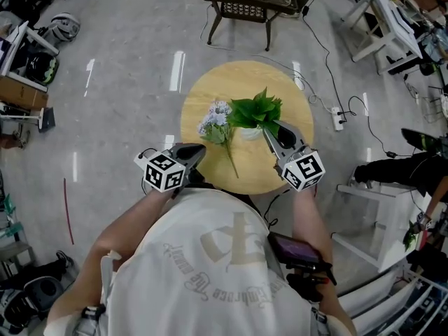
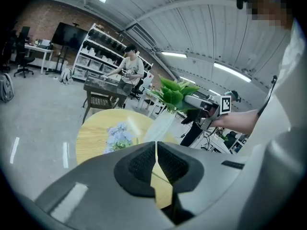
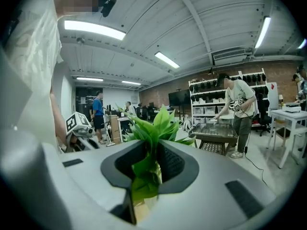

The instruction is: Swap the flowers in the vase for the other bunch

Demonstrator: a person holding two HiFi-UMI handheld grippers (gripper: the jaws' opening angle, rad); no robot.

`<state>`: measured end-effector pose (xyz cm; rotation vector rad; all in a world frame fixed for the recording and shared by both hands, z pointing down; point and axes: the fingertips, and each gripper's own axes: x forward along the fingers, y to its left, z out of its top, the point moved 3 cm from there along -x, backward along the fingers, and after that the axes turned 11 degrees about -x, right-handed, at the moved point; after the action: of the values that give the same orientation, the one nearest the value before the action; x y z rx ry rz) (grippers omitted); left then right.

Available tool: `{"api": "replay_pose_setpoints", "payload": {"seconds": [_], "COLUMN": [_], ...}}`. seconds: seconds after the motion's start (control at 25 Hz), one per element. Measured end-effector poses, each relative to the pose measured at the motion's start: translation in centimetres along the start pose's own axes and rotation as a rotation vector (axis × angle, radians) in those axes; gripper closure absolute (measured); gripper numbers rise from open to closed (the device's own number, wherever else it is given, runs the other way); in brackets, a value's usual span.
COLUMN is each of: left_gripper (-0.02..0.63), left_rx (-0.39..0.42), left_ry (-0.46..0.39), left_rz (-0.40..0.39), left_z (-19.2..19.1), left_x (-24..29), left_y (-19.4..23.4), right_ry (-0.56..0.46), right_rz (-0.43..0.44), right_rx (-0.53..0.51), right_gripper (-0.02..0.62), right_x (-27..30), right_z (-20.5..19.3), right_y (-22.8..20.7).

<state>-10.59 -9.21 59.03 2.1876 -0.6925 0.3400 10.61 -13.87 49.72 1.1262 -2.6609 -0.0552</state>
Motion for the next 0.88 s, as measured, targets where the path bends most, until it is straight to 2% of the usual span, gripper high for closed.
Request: {"api": "replay_pose_setpoints", "payload": {"seconds": [0.4,0.64,0.88], "left_gripper": [0.589,0.591,0.589], "left_rx": [0.015,0.019,0.031], "left_ry": [0.013,0.029,0.048], "left_rz": [-0.027,-0.043,-0.061], "left_z": [1.0,0.5,0.5], "left_x": [-1.4,0.1,1.6], "left_y": [1.2,0.4,-0.4], "right_ry": [-0.007,-0.004,-0.004], "right_rz": [0.005,0.004,-0.014], "right_rx": [0.009,0.039,0.054], "right_gripper": [0.488,0.453,0.443], "right_x": [1.2,-0.4,-2.0], "right_z": [1.1,0.6,-0.1], "right_y": [1.2,0.2,-0.3]}}
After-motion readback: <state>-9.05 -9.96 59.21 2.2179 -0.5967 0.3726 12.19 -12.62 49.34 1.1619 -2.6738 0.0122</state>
